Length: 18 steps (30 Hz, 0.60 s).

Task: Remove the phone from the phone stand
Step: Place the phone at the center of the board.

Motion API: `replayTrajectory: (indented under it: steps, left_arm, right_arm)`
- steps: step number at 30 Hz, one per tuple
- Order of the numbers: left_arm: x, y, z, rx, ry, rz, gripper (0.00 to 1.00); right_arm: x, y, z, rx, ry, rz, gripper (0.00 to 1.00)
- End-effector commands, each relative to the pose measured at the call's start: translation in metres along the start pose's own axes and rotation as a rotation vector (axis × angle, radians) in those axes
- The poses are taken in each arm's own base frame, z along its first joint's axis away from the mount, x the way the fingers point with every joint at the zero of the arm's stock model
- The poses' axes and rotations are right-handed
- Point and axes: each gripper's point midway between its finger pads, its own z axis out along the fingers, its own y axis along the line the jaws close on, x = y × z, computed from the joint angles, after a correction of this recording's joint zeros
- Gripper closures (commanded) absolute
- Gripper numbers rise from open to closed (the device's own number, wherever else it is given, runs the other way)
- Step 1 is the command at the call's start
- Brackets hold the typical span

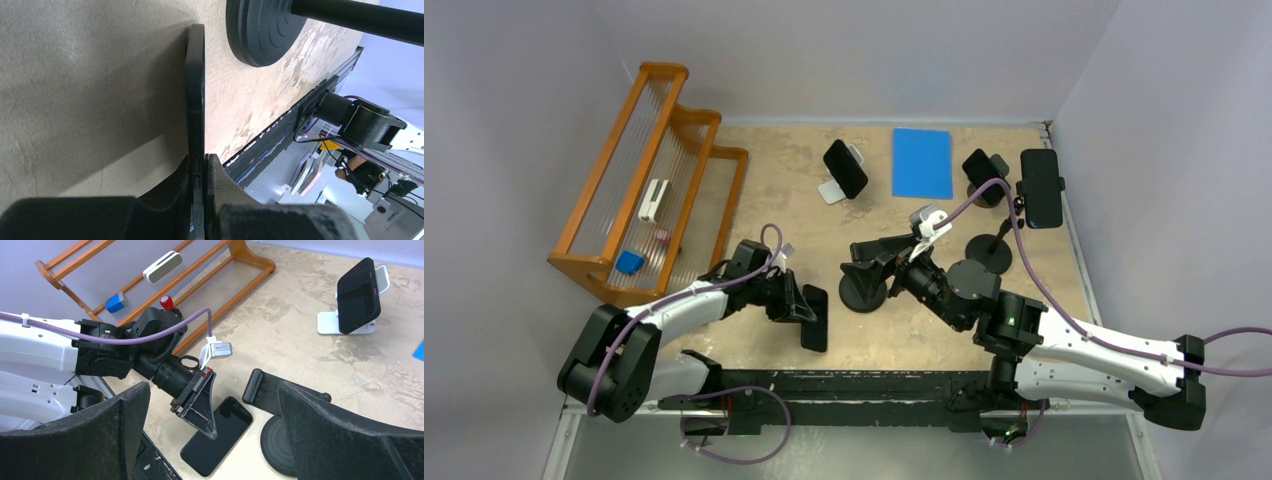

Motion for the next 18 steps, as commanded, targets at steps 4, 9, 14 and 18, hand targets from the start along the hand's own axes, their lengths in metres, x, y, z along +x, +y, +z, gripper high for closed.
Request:
replayTrajectory:
  steps: [4, 9, 14, 18]
  left_arm:
    - [-0.0052, -0.0128, -0.0014, 0.064, -0.022, 0.009, 0.99]
    - [-0.0056, -0.0119, -0.0005, 0.060, -0.018, 0.011, 0.92]
    - [-0.0061, -0.0099, -0.0005, 0.047, -0.021, 0.010, 0.85]
    - [-0.0064, -0.0082, -0.0012, 0.036, -0.027, 0.009, 0.80]
  right_arm:
    - [-0.0160, 0.0035, 0.0004, -0.002, -0.058, 0.031, 0.01]
    - [-0.0167, 0.0028, 0.0003, 0.002, -0.060, 0.031, 0.01]
    - [-0.0156, 0.0019, 0.0004, 0.006, -0.059, 0.031, 0.01]
    - [-0.0140, 0.0010, 0.0006, 0.009, -0.056, 0.032, 0.01]
